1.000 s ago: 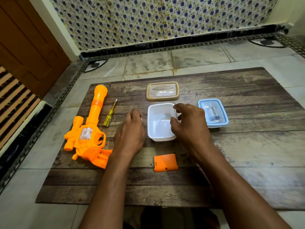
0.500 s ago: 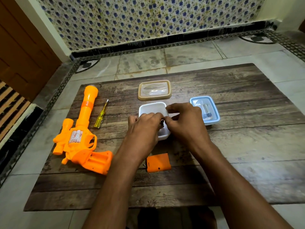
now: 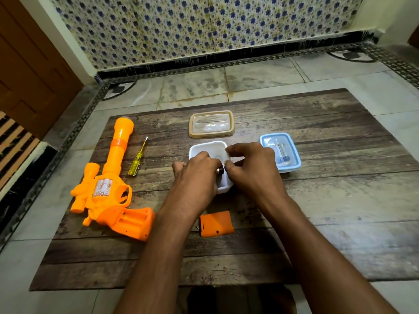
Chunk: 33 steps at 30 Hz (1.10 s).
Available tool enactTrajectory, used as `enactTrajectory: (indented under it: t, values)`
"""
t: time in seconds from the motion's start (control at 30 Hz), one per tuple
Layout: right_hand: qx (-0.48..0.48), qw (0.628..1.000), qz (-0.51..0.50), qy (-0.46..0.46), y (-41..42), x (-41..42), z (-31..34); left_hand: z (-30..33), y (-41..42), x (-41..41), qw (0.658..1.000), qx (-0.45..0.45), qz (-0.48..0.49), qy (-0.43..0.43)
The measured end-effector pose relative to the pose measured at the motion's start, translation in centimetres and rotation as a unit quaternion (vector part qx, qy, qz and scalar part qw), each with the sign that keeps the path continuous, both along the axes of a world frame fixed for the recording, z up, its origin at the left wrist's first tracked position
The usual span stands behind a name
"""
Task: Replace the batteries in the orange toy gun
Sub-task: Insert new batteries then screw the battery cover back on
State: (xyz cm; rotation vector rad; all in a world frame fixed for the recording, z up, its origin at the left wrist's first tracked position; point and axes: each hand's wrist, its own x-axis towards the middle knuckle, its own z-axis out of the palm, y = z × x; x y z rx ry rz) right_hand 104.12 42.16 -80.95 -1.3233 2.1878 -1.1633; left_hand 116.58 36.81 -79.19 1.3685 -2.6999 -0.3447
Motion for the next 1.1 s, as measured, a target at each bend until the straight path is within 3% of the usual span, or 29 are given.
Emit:
enactTrajectory:
  t: [0.23,0.57,0.83,0.93,1.1]
  values:
    - [-0.003,1.000,0.003,0.012,0.1,0.2,0.2,-0.1,0.0,0.1,0.999,-0.003,0.026,0.029]
    - [0.000,1.000,0.007,0.026,0.2,0.4,0.1,-0.9,-0.3,0.4,0.988,-0.025,0.043,0.145]
    - [-0.084,0.995,-0.017,0.058,-1.8,-0.1,0.7,-0.5,-0.9,1.5,0.977,-0.067,0.061,0.193]
    - [-0.036,0.994,-0.009,0.106,-4.2,-1.0,1.2,-0.5,-1.2,2.0,0.969,-0.082,0.096,0.210]
    - [0.134,0.969,0.089,0.186,-9.7,-3.2,0.8,-0.9,-2.3,2.9,0.952,0.002,0.171,0.253]
